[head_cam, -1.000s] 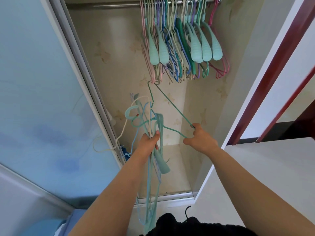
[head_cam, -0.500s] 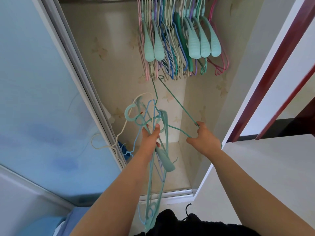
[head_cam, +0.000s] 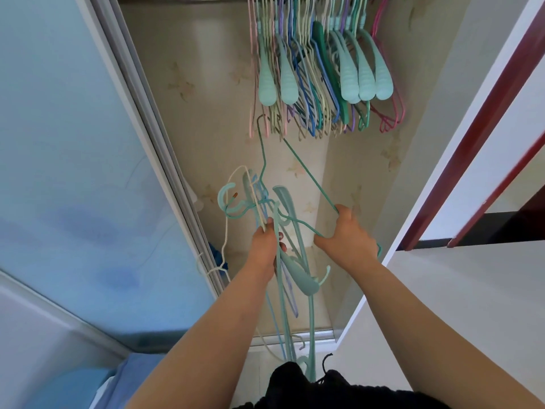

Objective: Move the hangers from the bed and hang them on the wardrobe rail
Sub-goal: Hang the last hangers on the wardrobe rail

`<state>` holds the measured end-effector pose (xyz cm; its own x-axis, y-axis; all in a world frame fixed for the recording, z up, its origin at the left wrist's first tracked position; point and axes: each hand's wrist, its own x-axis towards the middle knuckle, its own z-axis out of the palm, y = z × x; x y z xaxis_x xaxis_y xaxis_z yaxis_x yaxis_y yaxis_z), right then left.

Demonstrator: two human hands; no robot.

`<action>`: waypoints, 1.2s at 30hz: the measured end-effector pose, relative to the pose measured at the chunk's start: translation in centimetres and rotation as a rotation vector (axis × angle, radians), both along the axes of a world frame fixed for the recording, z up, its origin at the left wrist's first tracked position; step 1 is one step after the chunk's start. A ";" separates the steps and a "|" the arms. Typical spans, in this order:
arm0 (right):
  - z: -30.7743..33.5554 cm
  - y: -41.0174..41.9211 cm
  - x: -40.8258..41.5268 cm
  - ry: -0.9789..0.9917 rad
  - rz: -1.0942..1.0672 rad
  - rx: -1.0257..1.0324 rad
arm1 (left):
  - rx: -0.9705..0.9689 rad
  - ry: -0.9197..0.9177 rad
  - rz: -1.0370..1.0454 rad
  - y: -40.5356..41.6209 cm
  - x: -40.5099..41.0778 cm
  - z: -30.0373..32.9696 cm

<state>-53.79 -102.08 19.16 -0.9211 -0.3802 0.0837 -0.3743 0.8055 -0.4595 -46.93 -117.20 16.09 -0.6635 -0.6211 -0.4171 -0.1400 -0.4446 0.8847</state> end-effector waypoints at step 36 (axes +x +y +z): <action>-4.3 4.4 2.1 -0.472 -0.004 -0.379 | 0.166 0.009 -0.195 3.0 0.2 -0.4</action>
<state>-51.73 -97.66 14.90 -0.8928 -0.4007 -0.2057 -0.0574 0.5543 -0.8304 -46.70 -114.18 15.67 -0.7682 -0.4046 -0.4962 -0.2296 -0.5494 0.8034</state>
